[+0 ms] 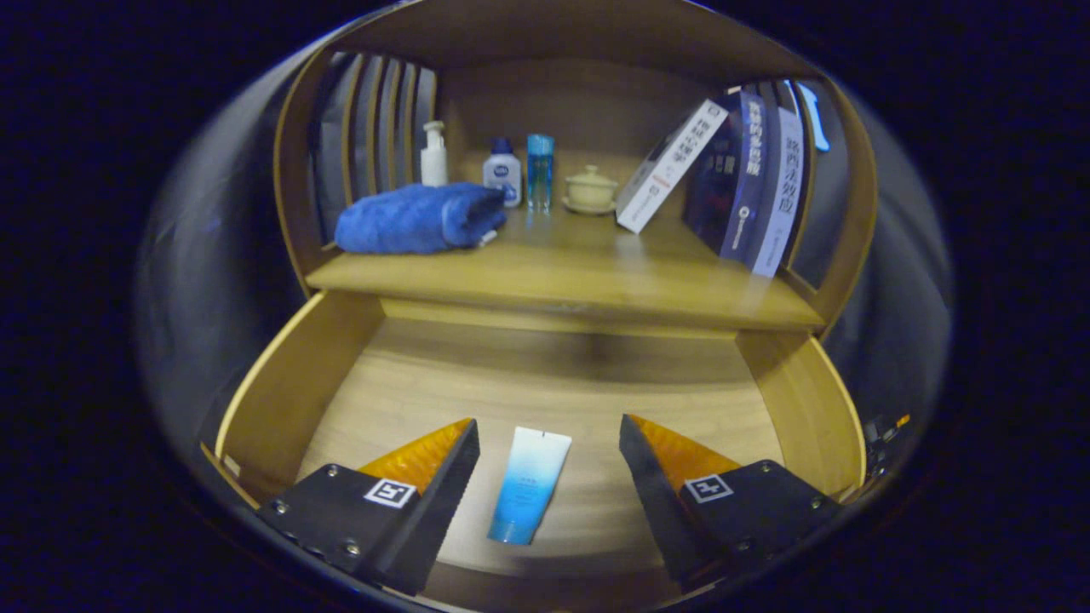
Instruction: Pull open the drawer, take out the items inside it, and place them on the countertop above the cabinet.
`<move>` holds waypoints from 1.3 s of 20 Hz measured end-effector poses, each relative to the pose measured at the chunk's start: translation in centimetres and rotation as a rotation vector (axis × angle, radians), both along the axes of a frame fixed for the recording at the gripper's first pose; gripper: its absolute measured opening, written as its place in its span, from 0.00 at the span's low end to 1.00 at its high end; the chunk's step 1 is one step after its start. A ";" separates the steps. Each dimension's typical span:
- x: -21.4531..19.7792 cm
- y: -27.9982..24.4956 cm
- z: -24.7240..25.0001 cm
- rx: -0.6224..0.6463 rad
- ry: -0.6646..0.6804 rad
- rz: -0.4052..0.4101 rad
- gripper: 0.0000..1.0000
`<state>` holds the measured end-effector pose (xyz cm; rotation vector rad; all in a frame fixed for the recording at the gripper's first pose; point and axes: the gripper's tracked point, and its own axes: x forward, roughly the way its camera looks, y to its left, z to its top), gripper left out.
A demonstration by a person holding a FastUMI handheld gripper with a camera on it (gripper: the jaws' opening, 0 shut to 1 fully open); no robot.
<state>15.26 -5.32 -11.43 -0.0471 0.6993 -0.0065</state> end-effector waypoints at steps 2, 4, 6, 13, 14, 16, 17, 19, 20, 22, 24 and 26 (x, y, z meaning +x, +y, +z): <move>0.3 0.3 -1.4 0.028 0.088 -0.012 0.98; 0.0 0.5 -2.5 0.054 0.190 -0.029 0.98; -0.7 0.3 -4.0 0.050 0.298 -0.055 0.98; -1.0 1.2 -7.0 0.109 0.414 -0.087 0.55; -1.2 1.2 -7.5 0.115 0.423 -0.076 0.52; -0.7 1.5 -6.8 0.131 0.379 -0.072 0.48; -0.6 1.4 -6.4 0.135 0.355 -0.074 0.48; -0.1 1.3 -5.2 0.140 0.292 -0.083 0.48; 0.1 1.3 -4.4 0.162 0.264 -0.094 0.48; 0.5 1.6 -2.8 0.201 0.209 -0.105 0.48; 0.7 1.8 -0.7 0.227 0.145 -0.106 0.48; 1.6 1.9 2.4 0.275 0.037 -0.124 0.47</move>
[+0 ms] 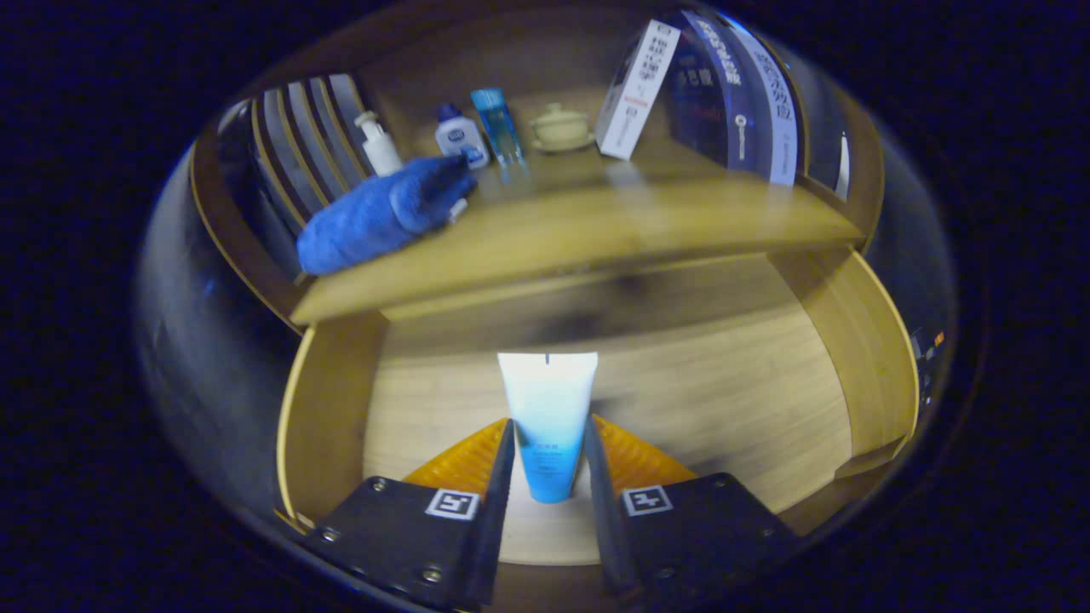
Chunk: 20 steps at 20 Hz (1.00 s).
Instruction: Pull open the drawer, take out the items inside it, and place them on the countertop above the cabinet.
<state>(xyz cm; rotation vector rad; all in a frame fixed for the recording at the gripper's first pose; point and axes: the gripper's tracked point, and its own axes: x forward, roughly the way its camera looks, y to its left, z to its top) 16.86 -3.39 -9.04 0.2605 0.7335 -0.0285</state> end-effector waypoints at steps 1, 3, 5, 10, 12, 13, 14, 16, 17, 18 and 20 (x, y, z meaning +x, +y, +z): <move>0.7 -0.4 0.9 0.018 -0.046 -0.035 0.35; -0.3 -0.5 1.6 0.025 -0.031 -0.039 0.09; -0.5 0.0 0.6 0.005 0.006 0.010 0.10; -2.1 0.6 -3.8 -0.099 0.166 0.078 0.42; -1.6 0.6 -5.3 -0.137 0.210 0.093 0.54; -1.6 0.5 -6.0 -0.149 0.241 0.095 0.56; -1.7 0.5 -6.9 -0.156 0.274 0.085 0.56; -1.9 0.6 -8.2 -0.156 0.333 0.074 0.56; -1.7 0.7 -8.9 -0.159 0.351 0.078 0.56; -2.3 0.7 -9.3 -0.169 0.369 0.086 0.56; -1.3 1.1 -9.9 -0.154 0.338 0.101 0.46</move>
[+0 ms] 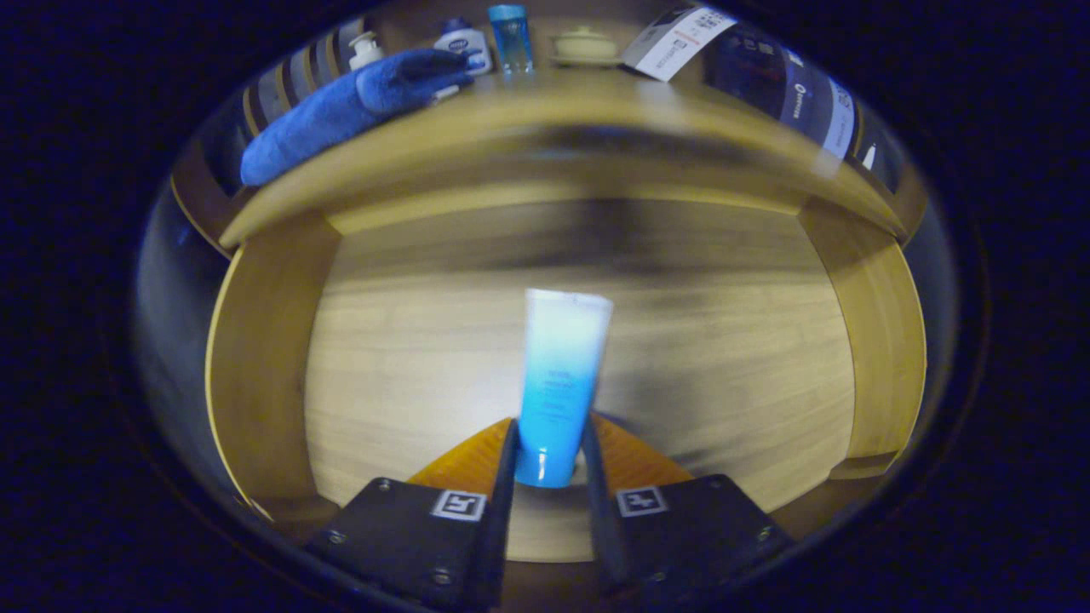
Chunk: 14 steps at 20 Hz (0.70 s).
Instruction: Pull open the drawer, take out the items inside it, and place them on the countertop above the cabinet.
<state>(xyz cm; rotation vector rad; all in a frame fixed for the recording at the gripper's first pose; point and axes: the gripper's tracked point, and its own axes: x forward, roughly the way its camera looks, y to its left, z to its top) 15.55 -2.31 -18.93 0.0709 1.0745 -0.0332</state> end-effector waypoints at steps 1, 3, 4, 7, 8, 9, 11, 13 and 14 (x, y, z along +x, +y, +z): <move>-0.1 0.3 0.8 0.000 -0.022 0.013 0.38; -0.5 0.4 1.5 -0.012 -0.053 0.040 0.38; -0.6 0.5 2.0 -0.016 -0.081 0.052 0.38; -1.0 1.1 4.2 0.011 -0.180 0.059 0.38; -1.3 1.2 5.2 0.015 -0.216 0.062 0.38; -1.3 1.1 6.4 0.014 -0.259 0.062 0.38; -1.5 1.4 8.5 0.040 -0.339 0.073 0.38; -1.4 2.0 11.0 0.088 -0.427 0.072 0.37; -1.3 2.0 12.3 0.101 -0.472 0.067 0.38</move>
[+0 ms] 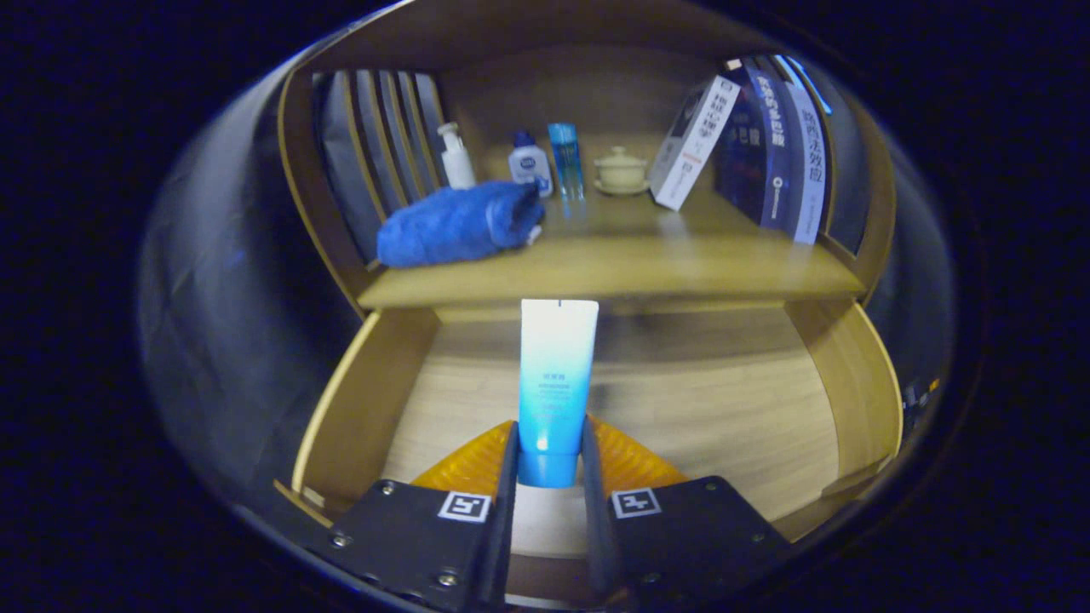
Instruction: Pull open the drawer, take out the items inside it, and place them on the countertop above the cabinet.
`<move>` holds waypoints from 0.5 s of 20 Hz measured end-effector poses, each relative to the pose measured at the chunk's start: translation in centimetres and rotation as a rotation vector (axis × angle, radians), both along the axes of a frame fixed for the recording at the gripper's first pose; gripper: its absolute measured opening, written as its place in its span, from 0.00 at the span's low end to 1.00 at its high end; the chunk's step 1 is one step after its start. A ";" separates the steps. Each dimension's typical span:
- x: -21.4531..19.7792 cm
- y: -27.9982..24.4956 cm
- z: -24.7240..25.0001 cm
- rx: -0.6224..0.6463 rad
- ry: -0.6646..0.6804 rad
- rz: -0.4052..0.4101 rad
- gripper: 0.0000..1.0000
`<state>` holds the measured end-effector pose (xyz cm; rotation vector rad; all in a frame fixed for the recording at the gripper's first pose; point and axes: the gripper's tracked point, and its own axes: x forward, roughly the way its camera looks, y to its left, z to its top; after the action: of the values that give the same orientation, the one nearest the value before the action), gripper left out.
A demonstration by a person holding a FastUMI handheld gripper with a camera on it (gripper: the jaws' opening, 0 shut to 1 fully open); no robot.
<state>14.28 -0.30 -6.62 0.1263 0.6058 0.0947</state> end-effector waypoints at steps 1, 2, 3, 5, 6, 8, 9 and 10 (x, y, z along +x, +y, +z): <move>0.3 -0.2 1.2 0.015 -0.045 -0.009 0.37; 0.6 -0.3 2.6 0.035 -0.092 -0.018 0.37; 0.9 -0.6 3.9 0.054 -0.133 -0.035 0.37; 1.6 -1.5 6.4 0.093 -0.213 -0.075 0.37; 1.9 -1.9 7.7 0.101 -0.248 -0.089 0.37; 2.7 -2.7 9.8 0.113 -0.309 -0.111 0.37; 3.2 -3.0 10.7 0.114 -0.341 -0.123 0.37; 3.8 -3.4 11.4 0.104 -0.358 -0.128 0.37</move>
<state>18.06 -3.66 4.74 0.2425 0.2348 0.0236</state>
